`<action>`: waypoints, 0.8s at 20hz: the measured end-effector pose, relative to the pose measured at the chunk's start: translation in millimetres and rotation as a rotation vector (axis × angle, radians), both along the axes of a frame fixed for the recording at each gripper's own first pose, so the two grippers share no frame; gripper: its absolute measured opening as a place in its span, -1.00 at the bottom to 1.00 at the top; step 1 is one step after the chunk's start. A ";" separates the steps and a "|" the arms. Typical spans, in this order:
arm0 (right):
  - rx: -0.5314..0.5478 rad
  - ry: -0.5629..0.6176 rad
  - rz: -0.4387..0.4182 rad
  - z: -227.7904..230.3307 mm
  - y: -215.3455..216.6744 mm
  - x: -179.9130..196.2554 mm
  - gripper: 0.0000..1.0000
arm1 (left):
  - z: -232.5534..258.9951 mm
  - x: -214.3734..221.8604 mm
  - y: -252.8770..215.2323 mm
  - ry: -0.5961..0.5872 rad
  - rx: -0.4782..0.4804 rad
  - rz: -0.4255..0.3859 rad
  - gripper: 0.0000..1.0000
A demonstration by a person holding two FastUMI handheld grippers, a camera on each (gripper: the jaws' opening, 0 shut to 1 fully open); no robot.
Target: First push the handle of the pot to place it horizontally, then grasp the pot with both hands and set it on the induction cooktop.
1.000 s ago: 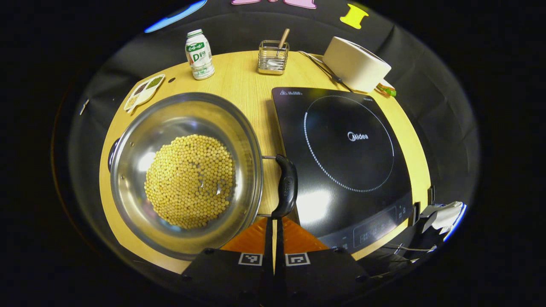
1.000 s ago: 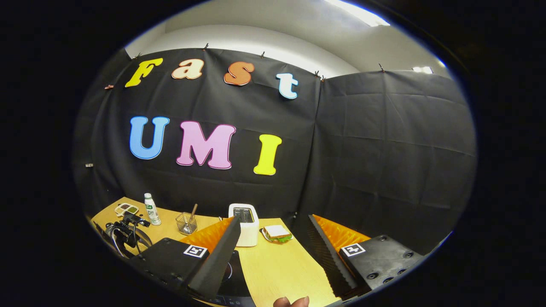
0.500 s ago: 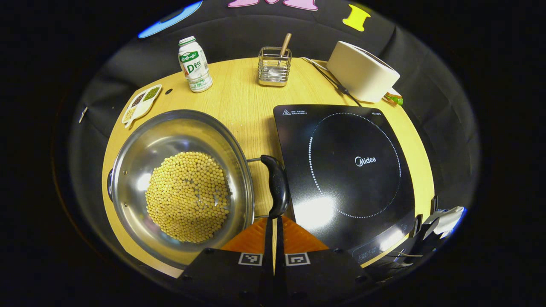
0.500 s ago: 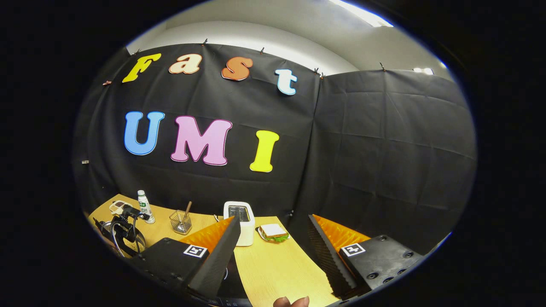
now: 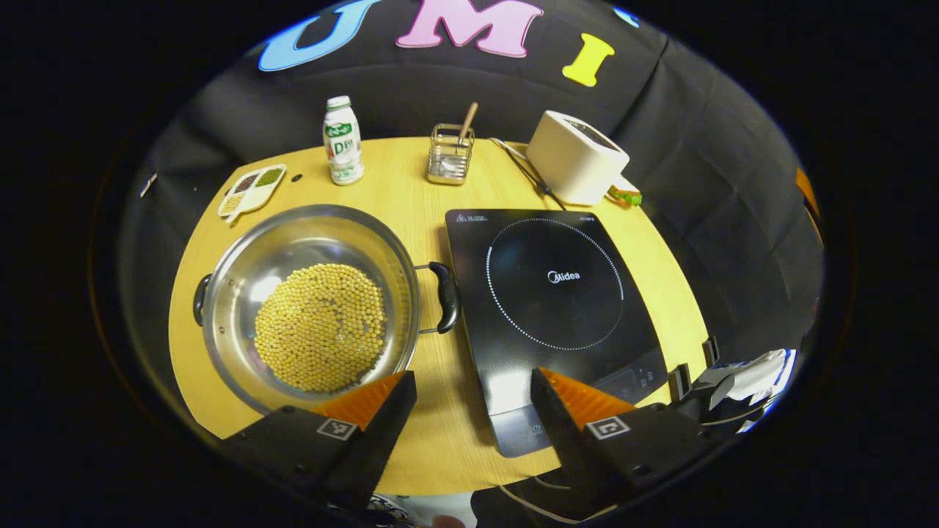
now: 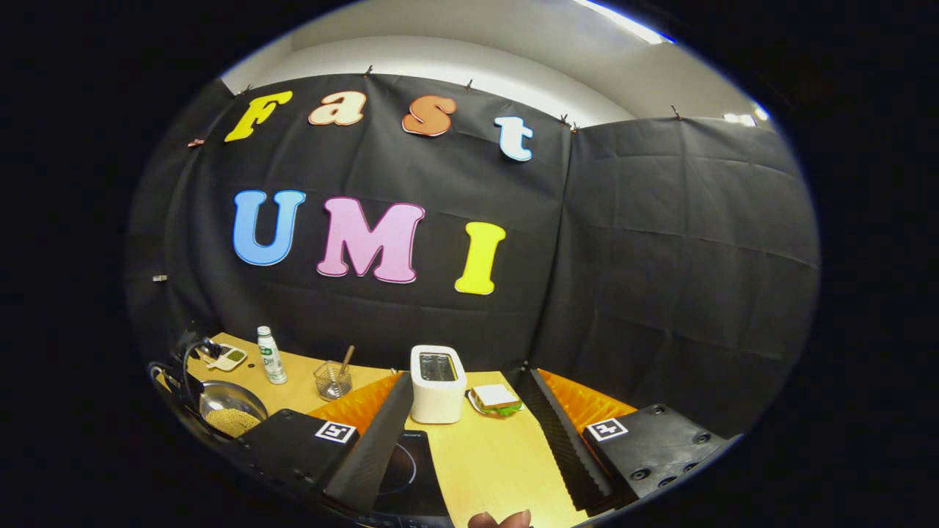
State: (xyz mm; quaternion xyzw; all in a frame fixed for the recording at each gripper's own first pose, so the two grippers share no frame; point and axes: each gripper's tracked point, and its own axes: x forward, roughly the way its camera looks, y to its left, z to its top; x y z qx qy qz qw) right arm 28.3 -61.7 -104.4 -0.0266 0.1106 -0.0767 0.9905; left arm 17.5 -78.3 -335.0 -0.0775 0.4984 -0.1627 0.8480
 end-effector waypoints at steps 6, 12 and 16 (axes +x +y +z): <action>0.130 0.065 0.201 -19.7 93.0 9.0 0.96 | 48.8 6.5 70.3 -0.125 -0.050 0.130 0.91; 0.235 0.201 0.362 -63.5 188.3 16.4 0.96 | 42.1 16.7 186.5 -0.177 0.077 0.195 0.92; 0.287 0.310 0.435 -100.2 243.1 20.3 0.96 | 25.4 29.9 237.4 -0.191 0.093 0.203 0.92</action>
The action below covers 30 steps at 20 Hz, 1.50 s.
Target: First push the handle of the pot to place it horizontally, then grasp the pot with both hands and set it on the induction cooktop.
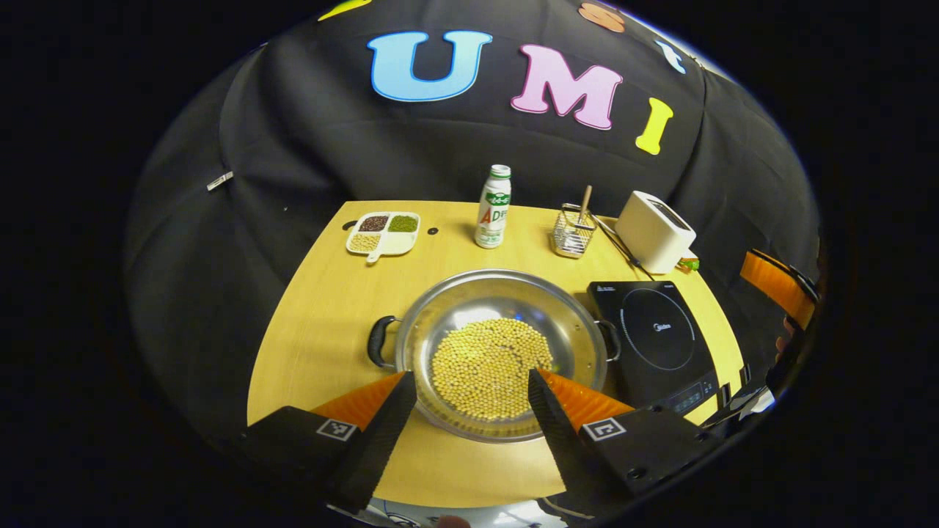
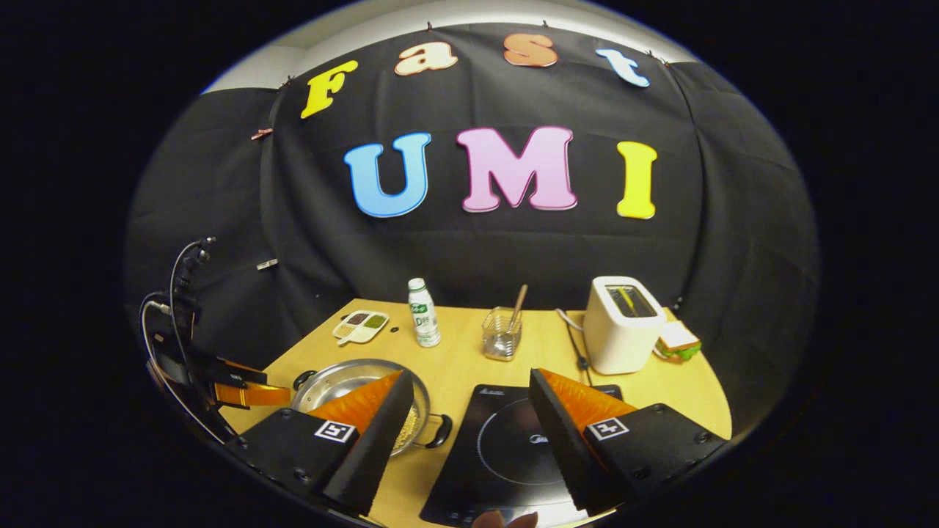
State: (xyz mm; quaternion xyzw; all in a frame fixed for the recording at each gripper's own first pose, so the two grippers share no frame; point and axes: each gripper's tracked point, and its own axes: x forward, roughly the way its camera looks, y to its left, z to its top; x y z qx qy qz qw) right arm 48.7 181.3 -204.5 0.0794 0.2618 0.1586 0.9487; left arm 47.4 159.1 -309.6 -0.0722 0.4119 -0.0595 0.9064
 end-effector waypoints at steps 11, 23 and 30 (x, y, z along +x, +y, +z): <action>0.019 0.410 0.044 -149.4 71.3 9.0 0.95 | -105.1 65.2 52.2 0.142 -0.022 -0.034 0.91; 0.000 0.540 0.023 -206.8 90.2 0.7 0.93 | -154.8 84.8 65.9 0.229 0.004 -0.070 0.46; -0.055 0.588 0.055 -237.7 110.6 1.7 0.63 | -156.1 84.2 75.7 0.235 0.035 -0.071 0.25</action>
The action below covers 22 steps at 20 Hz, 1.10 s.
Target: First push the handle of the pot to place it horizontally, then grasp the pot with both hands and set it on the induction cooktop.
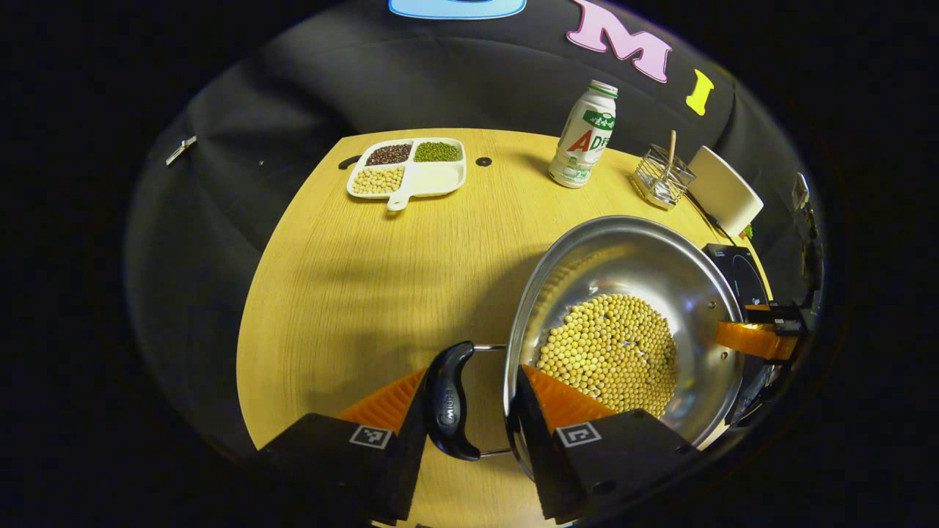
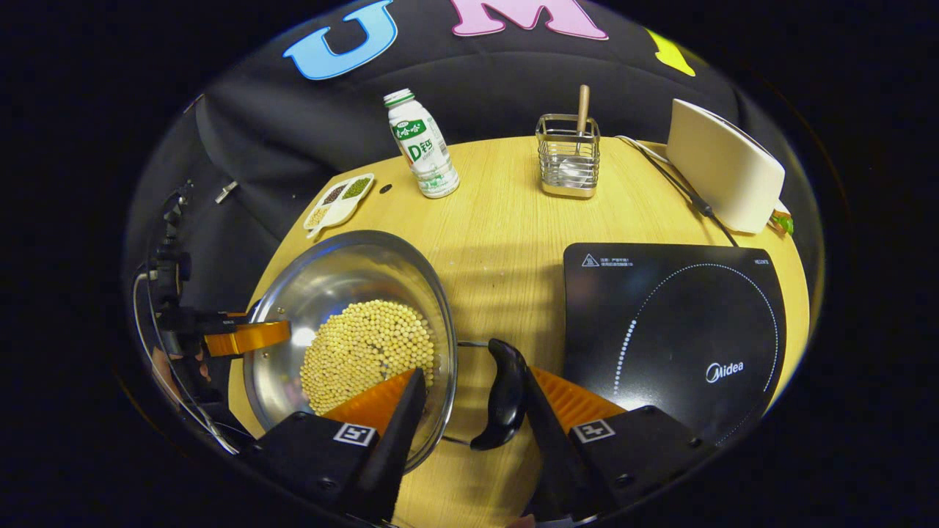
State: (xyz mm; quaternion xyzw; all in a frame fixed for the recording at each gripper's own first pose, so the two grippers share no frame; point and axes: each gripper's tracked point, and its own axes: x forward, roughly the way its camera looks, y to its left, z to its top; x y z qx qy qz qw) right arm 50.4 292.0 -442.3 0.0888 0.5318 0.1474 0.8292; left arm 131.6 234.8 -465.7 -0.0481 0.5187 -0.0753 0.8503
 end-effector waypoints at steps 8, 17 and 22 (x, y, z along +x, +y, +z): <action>-0.036 -0.012 -0.025 -1.3 0.2 7.8 0.10 | 4.1 -0.3 0.7 -0.037 -0.005 0.051 0.19; -0.053 -0.012 -0.009 47.0 -14.1 -5.4 0.10 | 49.6 -28.3 -6.8 -0.020 0.003 0.065 0.15; -0.044 0.017 -0.049 72.1 -51.5 -19.2 0.10 | 85.5 -36.3 -37.0 -0.036 0.025 0.030 0.15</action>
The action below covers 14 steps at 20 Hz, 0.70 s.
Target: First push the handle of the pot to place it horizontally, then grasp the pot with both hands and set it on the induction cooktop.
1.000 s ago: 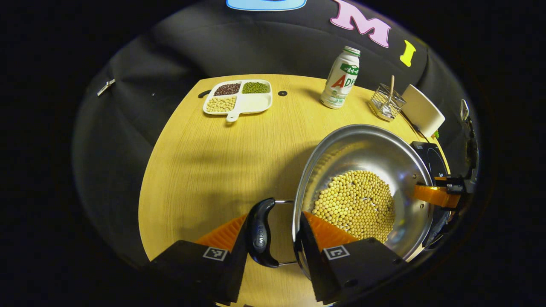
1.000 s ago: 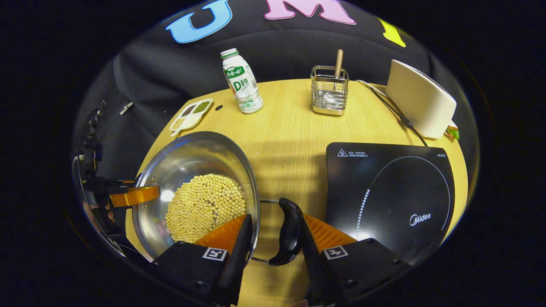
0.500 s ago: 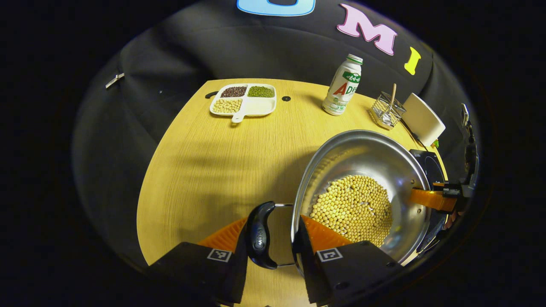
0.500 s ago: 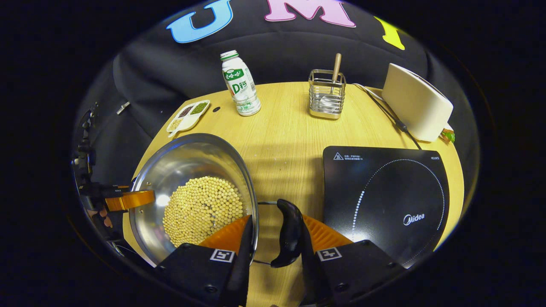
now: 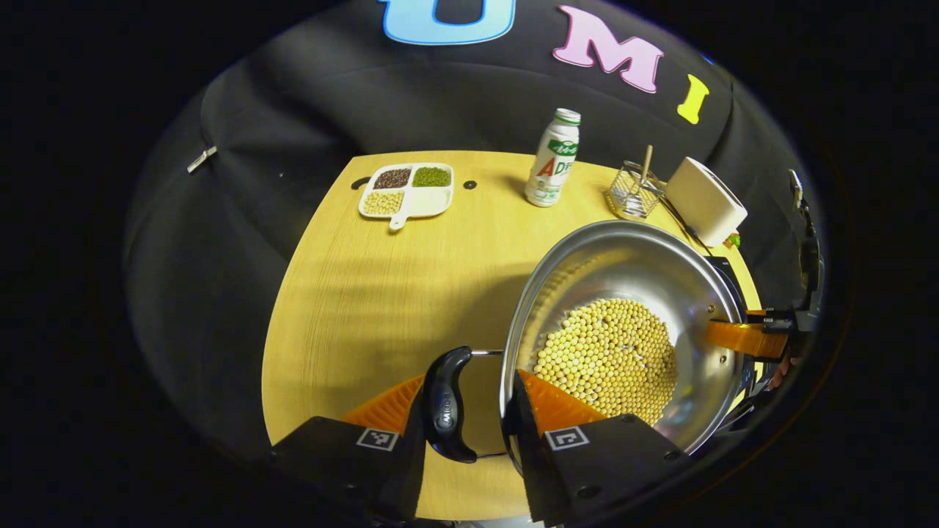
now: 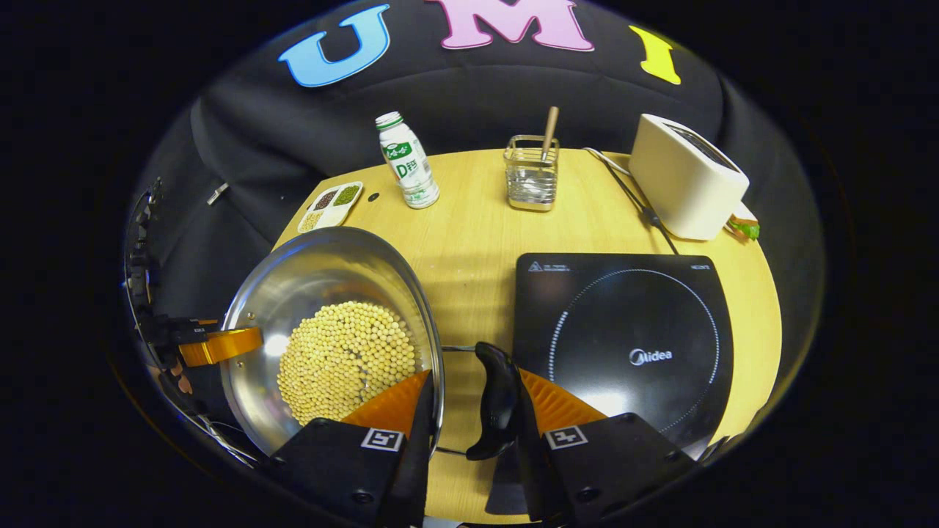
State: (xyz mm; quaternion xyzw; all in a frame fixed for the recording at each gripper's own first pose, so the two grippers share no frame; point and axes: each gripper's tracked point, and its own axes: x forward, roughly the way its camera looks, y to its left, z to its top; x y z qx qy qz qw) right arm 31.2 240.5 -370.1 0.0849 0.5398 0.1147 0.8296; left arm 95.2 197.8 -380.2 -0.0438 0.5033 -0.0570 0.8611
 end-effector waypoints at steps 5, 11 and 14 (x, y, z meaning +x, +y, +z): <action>-0.010 -0.001 -0.039 18.0 -51.3 -5.3 0.10 | 23.6 -1.8 -46.3 -0.012 -0.002 -0.039 0.15; -0.018 0.011 -0.082 24.9 -114.6 -12.3 0.10 | 36.6 -0.1 -107.7 -0.006 -0.009 -0.081 0.15; -0.028 0.007 -0.082 27.8 -145.7 -9.6 0.10 | 39.5 2.4 -139.2 -0.002 -0.021 -0.089 0.15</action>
